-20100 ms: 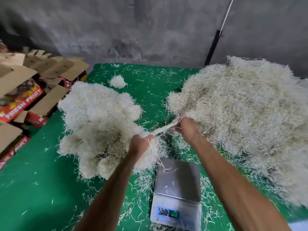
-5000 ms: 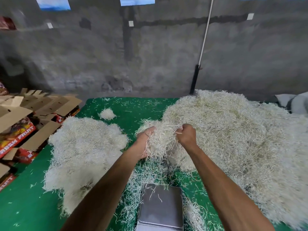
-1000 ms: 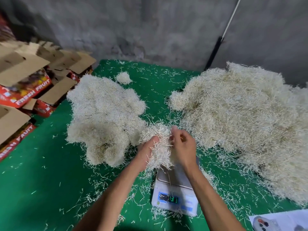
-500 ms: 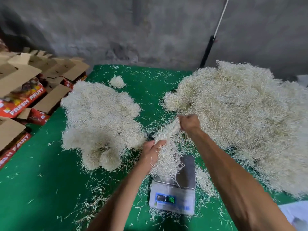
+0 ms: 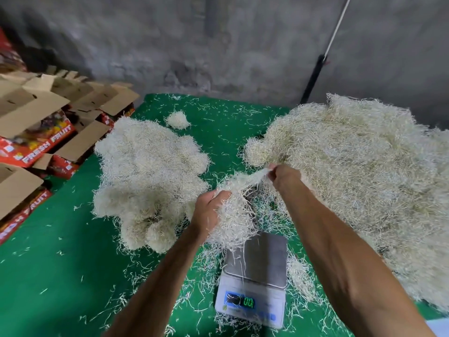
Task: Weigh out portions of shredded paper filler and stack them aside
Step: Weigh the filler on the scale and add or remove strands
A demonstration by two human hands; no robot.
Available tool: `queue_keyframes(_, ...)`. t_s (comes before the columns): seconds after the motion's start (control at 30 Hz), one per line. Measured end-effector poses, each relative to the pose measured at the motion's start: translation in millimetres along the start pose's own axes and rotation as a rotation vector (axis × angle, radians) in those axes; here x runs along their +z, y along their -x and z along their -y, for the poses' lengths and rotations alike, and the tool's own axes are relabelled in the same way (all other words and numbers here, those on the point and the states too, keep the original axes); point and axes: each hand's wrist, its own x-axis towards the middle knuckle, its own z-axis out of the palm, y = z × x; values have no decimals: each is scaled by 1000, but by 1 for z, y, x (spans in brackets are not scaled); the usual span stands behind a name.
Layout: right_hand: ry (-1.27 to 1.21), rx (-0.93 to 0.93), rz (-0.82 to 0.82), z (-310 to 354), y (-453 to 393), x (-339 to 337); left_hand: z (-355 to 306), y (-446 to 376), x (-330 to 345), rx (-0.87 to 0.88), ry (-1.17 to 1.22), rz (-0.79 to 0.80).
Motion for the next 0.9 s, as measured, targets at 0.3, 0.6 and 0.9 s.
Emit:
queue_keyframes(0.3,3,-266,38,-6,-46,-66,11,2,-63,186,-131,-243)
queue_keyframes(0.6,924,-888,542,-66,37,-16,4,-18,-30,100,-104,-164)
queue_keyframes(0.9,530,-325,662,-72,43,9,1,-10,-20,82,-166,-50)
